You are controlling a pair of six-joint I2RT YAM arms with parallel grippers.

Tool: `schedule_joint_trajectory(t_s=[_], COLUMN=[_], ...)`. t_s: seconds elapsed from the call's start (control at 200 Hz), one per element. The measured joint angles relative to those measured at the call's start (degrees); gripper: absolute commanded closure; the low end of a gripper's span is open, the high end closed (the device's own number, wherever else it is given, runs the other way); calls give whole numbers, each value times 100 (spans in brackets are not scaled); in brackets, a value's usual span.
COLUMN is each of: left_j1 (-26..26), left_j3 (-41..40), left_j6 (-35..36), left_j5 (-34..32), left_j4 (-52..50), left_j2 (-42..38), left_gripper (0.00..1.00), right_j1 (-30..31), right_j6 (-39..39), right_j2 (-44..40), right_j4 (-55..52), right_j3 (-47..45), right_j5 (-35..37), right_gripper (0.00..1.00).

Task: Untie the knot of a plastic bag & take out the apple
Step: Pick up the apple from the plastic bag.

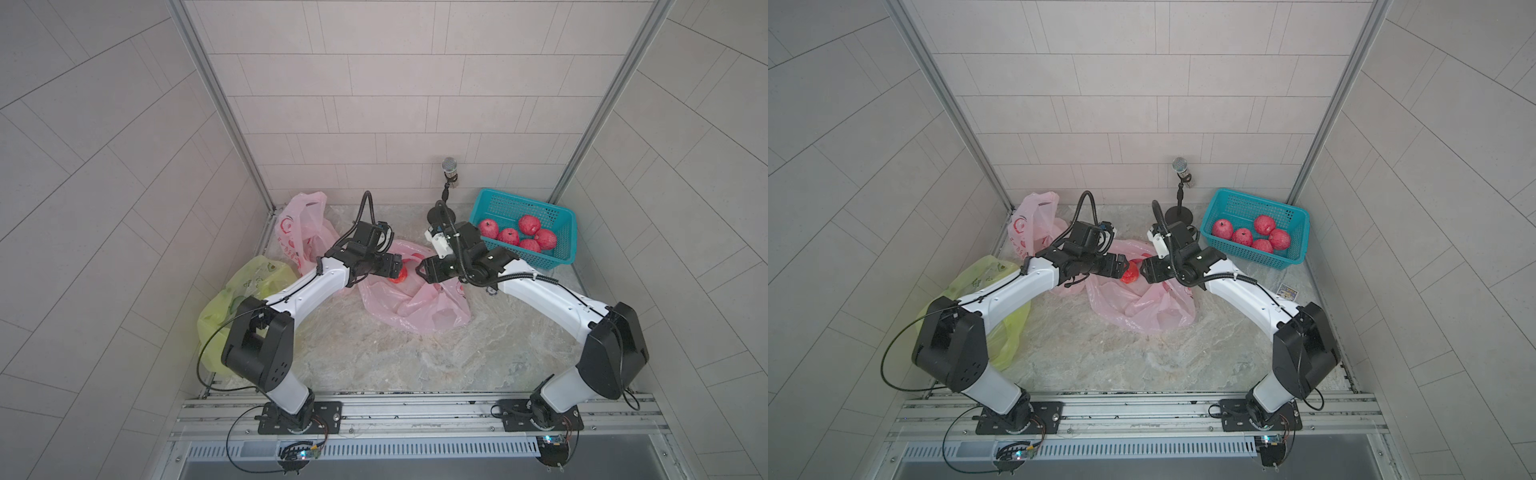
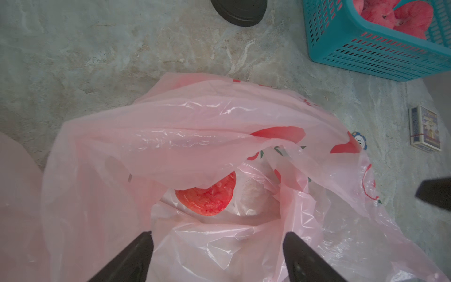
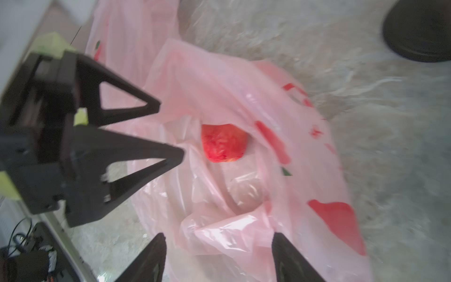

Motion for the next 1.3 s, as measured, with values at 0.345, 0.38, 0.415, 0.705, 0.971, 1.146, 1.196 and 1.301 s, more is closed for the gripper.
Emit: schedule_joint_trajectory(t_s=[0.345,0.38,0.415,0.705,0.971,1.146,1.196,1.301], left_j1=[509,581,647,848,848,861,863,874], left_j3=[136,136,136,-361,-555,-686,-704,-708], left_j6=[-22,-22,-24,-146,-177,-214,-216,-219], left_j5=[-588,-592,-592,-448,-210,-109,-105,-83], left_j4=[-284,-350,-411,-407,-343,-348,-345,-337], left_j2=[52,52,52,-378,-605,-662,-675,-695], left_gripper=[9,9,9,8,8,8,8,8], right_j1=[256,251,251,254,282,306,306,306], right_j6=[-44,-50,-63,-125,-136,-133,-140,-142], right_j2=[1611,1729,1834,2310,2846,3108,3154,3165], right_j4=[306,339,380,1001,1545,1683,1694,1705], right_j3=[608,669,732,918,1200,1276,1303,1300], right_j5=[-151,-133,-107,505,817,883,879,876], right_gripper=[5,4,3,0,0,9,13,21])
